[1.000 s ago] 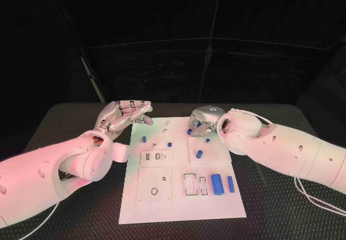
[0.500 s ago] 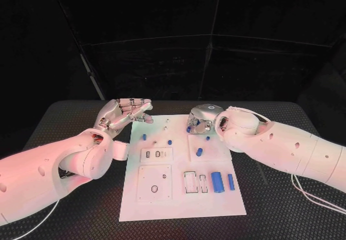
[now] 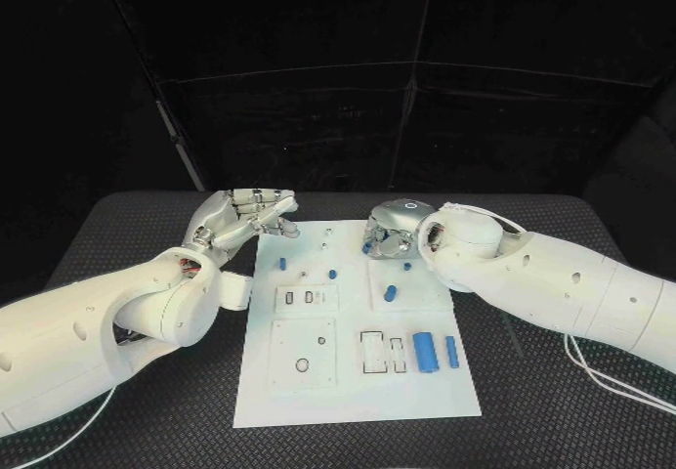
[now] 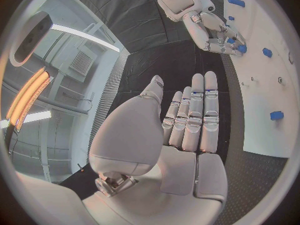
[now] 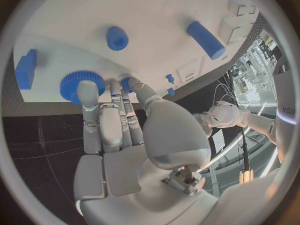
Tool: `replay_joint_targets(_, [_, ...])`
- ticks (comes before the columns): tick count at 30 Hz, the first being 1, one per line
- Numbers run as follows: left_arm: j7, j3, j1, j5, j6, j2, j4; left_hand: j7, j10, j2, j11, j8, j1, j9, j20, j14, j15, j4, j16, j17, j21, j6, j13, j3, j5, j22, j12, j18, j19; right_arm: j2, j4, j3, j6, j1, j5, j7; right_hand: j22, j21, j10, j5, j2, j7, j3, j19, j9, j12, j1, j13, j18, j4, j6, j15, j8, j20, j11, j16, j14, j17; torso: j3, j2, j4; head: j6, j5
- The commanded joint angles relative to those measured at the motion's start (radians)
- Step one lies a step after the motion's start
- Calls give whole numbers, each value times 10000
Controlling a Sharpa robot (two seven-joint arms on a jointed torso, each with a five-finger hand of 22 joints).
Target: Assemble the parts on the task board
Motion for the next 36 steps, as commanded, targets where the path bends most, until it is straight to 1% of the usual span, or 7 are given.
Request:
replay_joint_targets(1, [10,13,11,-53,109,-9,25,60,-56,103,35,-79,17,-18,-14,19,6,-76,-54,24,64,3,-18,-17,-49,15,-70,111,59,15,-27,-14,242,-1,37,45,29,55,118,-84,0,-6,89,17,15,16,-133,21,-129,38,110,-68,17,-22,-5,-38,261,-8,-2,4,9,-30,-1])
replay_joint_targets(7, [-7,13,11,-53,111,-17,24,60,-56,103,35,-79,17,-18,-14,19,6,-76,-54,24,64,3,-18,-17,-49,15,-70,111,59,8,-16,-14,-24,2,178,129,223,193,311,-79,44,-106,266,105,65,82,-233,78,-155,241,457,-137,141,-34,-87,17,320,37,-5,0,5,-23,-9])
replay_joint_targets(13, [-21,14,12,-53,107,-48,22,60,-56,103,35,-79,17,-18,-14,19,6,-76,-54,24,64,3,-18,-17,-49,15,-70,111,59,-78,167,-12,-971,3,437,213,422,328,448,-19,99,-178,404,205,93,117,-313,125,-185,449,650,-210,192,-65,-155,41,340,41,-2,-1,-3,2,0])
replay_joint_targets(16, [-23,14,12,-53,99,-68,21,65,-66,108,39,-90,16,-18,-13,18,9,-80,-58,35,68,-5,-19,-20,-49,18,-83,110,58,-112,280,-11,-1419,6,504,156,444,348,470,-28,91,-185,442,211,97,113,-353,136,-189,532,685,-219,192,-75,-165,45,344,34,-16,-6,1,67,6])
replay_joint_targets(21, [-25,15,13,-53,93,-87,25,67,-68,113,41,-94,20,-18,-13,17,10,-84,-60,41,71,-6,-19,-18,-48,19,-87,110,57,-18,360,-11,-1903,70,544,-43,465,368,496,-79,68,-202,488,215,102,108,-388,151,-192,628,725,-230,191,-85,-177,58,350,41,-16,12,25,132,13])
replay_joint_targets(29, [-24,16,13,-53,94,-89,42,68,-70,118,42,-98,27,-17,-12,17,11,-91,-62,48,73,-7,-19,-16,-47,20,-93,109,56,565,-76,-11,-2300,204,354,-362,490,386,506,-128,51,-207,519,223,104,101,-401,159,-197,687,742,-236,186,-91,-182,72,356,51,-21,41,49,195,35])
replay_joint_targets(36, [-27,17,13,-53,93,-83,28,68,-70,119,42,-99,29,-17,-12,17,11,-93,-63,49,74,-7,-19,-15,-47,21,-94,109,56,1122,-649,-12,-2360,289,171,-426,499,395,507,-156,37,-207,543,225,104,93,-406,163,-198,725,747,-238,179,-95,-183,77,358,51,-34,53,64,164,48])
